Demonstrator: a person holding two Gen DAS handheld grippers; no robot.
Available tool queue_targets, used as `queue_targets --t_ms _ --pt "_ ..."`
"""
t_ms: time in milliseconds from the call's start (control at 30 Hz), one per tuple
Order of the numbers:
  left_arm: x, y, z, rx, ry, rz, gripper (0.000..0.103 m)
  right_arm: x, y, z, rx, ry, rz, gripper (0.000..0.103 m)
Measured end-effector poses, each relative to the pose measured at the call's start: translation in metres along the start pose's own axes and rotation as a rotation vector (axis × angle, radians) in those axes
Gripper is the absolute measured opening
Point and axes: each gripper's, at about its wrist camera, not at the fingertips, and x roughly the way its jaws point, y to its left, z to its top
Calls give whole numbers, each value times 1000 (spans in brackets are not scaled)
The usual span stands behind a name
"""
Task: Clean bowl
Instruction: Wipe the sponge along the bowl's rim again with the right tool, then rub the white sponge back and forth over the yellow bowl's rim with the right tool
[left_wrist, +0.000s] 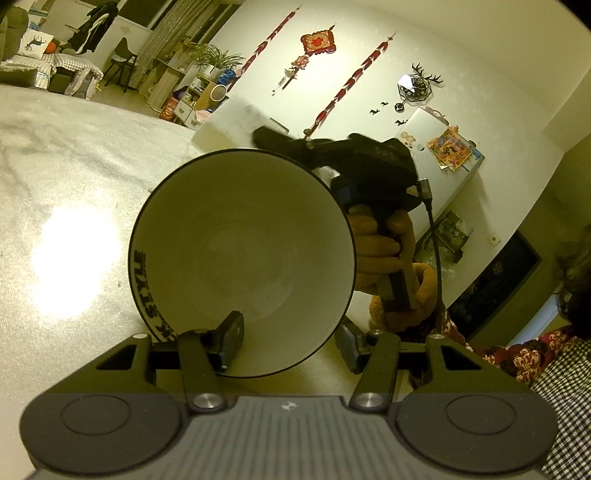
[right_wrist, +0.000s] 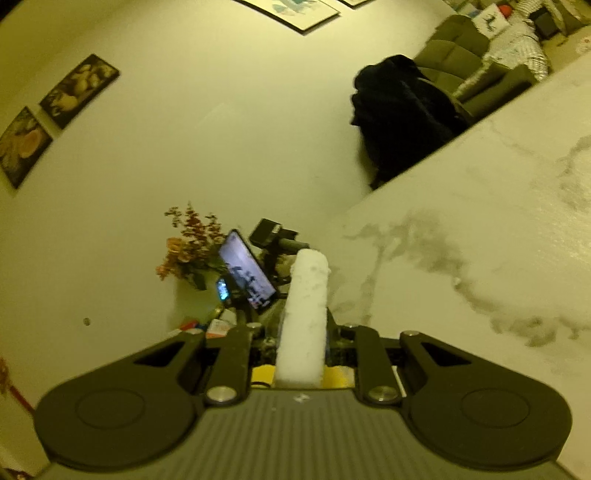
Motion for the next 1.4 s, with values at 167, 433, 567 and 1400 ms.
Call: queue_targets --t_ms 167,433,567,1400 --pt "-1 4 -1 0 -1 0 55 4 -6 0 12 17 -48 20" --pt "-1 5 -4 0 -1 1 55 8 -10 -2 15 41 -78 19" --pt "1 3 -5 0 -2 1 56 3 -7 -4 -1 28 -28 19" --pt "3 6 -4 -7 -5 -3 56 8 -20 -3 84 67 -58 19"
